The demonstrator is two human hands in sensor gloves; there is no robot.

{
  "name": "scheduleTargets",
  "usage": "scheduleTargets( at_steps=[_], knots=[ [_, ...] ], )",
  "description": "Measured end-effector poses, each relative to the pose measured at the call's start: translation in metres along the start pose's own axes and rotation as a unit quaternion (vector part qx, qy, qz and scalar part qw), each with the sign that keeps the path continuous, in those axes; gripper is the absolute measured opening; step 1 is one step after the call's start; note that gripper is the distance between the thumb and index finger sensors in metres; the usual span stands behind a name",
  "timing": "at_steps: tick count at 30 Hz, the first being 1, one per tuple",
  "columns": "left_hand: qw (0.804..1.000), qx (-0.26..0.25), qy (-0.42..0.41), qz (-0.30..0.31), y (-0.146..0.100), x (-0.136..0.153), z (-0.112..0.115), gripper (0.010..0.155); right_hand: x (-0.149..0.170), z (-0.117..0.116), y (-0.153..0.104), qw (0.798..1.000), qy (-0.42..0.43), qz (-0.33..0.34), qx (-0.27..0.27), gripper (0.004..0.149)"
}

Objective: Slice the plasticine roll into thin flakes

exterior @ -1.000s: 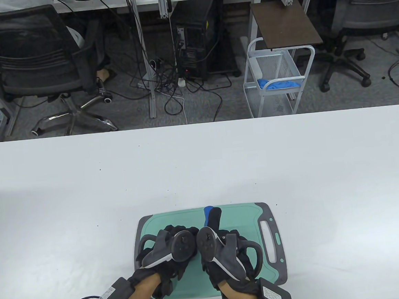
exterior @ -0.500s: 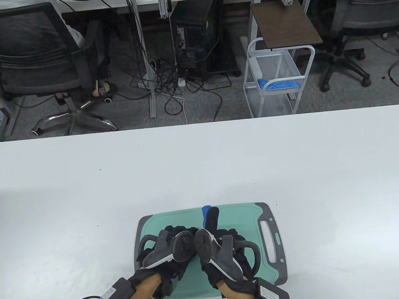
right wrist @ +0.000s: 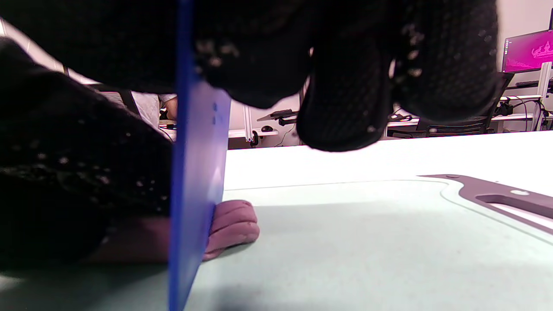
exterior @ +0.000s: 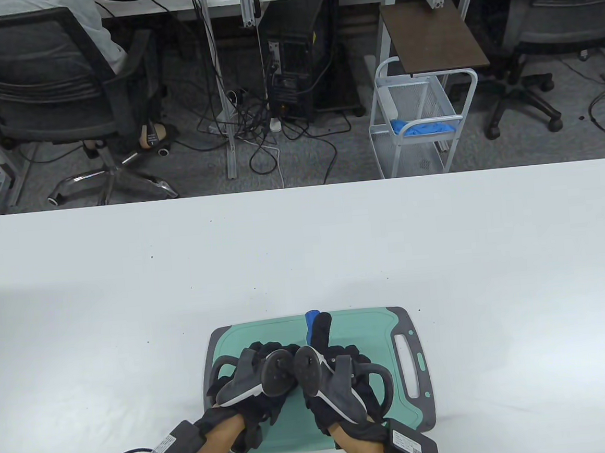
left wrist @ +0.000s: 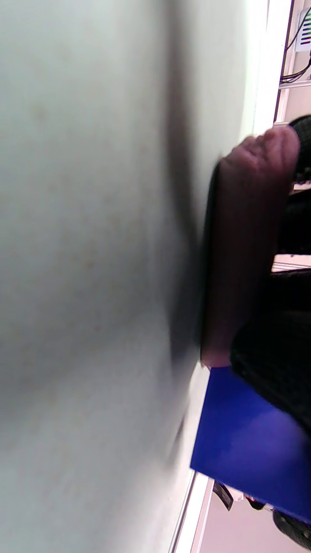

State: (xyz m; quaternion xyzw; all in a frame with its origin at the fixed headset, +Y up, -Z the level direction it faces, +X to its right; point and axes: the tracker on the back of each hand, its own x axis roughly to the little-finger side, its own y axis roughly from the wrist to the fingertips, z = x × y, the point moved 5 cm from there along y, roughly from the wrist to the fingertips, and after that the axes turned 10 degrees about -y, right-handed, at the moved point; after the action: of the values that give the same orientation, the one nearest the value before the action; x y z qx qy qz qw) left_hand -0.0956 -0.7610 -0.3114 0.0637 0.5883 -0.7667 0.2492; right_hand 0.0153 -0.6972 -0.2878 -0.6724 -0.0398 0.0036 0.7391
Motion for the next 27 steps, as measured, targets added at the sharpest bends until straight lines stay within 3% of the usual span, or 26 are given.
scheduleTargets(
  at_steps=[27],
  knots=[
    [1.0,-0.001,0.012,0.006,0.0001,-0.0012,0.0004,0.054,0.0014,-0.007,0.0063,1.0,0.003,-0.006,-0.002,0.083]
  ],
)
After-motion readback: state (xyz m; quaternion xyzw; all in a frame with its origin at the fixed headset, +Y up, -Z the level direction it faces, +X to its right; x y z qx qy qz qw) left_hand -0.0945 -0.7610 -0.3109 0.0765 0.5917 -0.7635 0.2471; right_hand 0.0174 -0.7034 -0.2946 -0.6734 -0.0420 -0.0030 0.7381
